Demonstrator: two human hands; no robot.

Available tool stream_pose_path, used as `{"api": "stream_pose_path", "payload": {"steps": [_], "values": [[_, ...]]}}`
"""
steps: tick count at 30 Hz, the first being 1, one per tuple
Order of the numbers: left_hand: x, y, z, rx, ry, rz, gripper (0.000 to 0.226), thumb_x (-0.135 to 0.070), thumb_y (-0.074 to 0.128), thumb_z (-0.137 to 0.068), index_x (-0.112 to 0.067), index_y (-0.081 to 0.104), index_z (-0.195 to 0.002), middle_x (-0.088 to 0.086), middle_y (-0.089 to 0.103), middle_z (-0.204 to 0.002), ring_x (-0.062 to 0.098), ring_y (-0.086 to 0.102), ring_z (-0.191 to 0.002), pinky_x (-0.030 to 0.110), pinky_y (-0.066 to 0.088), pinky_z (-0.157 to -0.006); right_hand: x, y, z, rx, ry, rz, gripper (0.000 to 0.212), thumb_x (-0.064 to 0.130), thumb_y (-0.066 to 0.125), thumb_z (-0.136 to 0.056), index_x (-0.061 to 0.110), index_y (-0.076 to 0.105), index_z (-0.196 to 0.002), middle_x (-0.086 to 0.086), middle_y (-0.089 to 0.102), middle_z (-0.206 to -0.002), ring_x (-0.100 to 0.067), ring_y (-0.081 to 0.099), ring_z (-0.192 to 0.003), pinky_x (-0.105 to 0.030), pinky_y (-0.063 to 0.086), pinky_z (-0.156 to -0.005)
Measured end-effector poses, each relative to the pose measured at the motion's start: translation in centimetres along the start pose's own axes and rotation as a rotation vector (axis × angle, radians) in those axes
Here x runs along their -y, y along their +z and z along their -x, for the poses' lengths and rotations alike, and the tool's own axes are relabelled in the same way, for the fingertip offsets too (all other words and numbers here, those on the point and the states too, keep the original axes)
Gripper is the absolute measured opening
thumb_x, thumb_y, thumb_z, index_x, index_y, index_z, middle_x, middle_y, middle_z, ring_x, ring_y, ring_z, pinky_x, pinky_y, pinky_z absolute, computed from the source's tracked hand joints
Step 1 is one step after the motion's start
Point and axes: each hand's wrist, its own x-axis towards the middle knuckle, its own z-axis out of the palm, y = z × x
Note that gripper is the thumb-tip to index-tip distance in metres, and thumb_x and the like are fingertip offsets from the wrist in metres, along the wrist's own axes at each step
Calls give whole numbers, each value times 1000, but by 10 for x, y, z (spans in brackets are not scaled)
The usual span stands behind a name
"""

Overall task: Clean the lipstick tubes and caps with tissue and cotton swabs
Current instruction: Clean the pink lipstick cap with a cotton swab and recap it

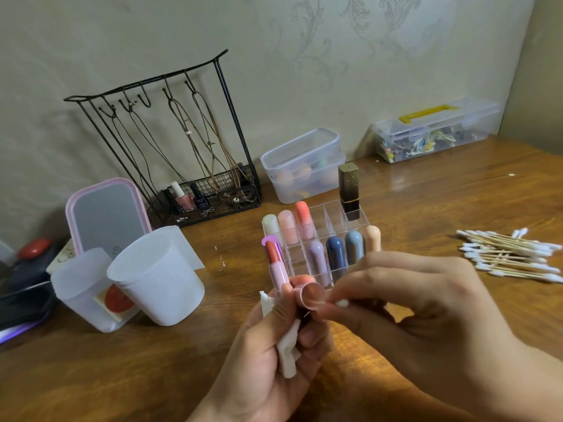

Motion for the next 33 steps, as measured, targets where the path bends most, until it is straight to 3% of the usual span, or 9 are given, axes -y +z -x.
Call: {"api": "stream_pose_path", "payload": {"steps": [1,7,11,14,16,20,25,28,33], "values": [[-1,0,0,-12,3,-14,36,-24,89,-62,-5,72,-87,8,57,-65,12,50,-51,24,44,-47,-5,-11,23,-106,47,47,6,17,78,-79,12,76,-79,8,66,-74,4,57,-63,-13,46,-59],[-1,2,0,8,-2,-47,29,-26,86,-67,-8,73,-86,4,57,-68,10,49,-55,21,42,-51,-17,-12,30,-193,-57,306,9,15,79,-78,9,74,-73,0,66,-71,-9,55,-56,-22,45,-50],[-2,4,1,-47,-12,20,37,-21,92,-55,-4,73,-81,8,58,-67,11,49,-50,23,44,-45,-16,-8,33,-180,4,157,8,14,81,-76,9,75,-74,4,66,-70,1,54,-59,-10,42,-56],[-3,3,-1,-88,-19,29,40,-19,93,-51,-2,72,-80,10,54,-65,12,47,-48,24,44,-43,-19,-7,34,-186,117,-61,8,21,78,-79,14,76,-75,7,67,-68,-4,60,-57,-16,46,-53],[-4,2,-1,-98,-13,3,40,-21,93,-52,-2,73,-80,9,54,-63,13,46,-47,23,42,-44,-21,-10,33,-187,139,-46,9,24,77,-80,17,76,-75,8,65,-65,-7,58,-53,-19,46,-50],[-3,4,0,-50,8,-65,32,-26,89,-60,-7,73,-81,6,56,-65,10,48,-52,21,40,-49,-20,-12,33,-201,12,152,7,17,79,-79,12,75,-76,4,66,-70,-7,59,-58,-22,48,-53],[-3,4,1,-75,33,23,40,-17,94,-49,-5,73,-81,9,59,-67,12,50,-49,22,44,-45,-20,-6,36,-210,-145,312,4,9,79,-78,8,76,-80,-2,68,-75,-13,59,-60,-23,49,-55],[-4,3,2,-79,19,27,40,-15,94,-49,-2,72,-80,9,56,-63,13,50,-49,22,44,-44,-20,-2,37,-209,-81,183,4,10,80,-79,9,76,-81,0,67,-74,-8,60,-60,-21,49,-53],[-4,-5,-1,-77,-1,22,40,-14,92,-52,-1,73,-84,10,53,-65,14,49,-49,25,44,-44,-16,-7,31,-157,193,-285,6,16,76,-82,16,74,-76,18,64,-62,2,60,-51,-10,44,-51]]}}
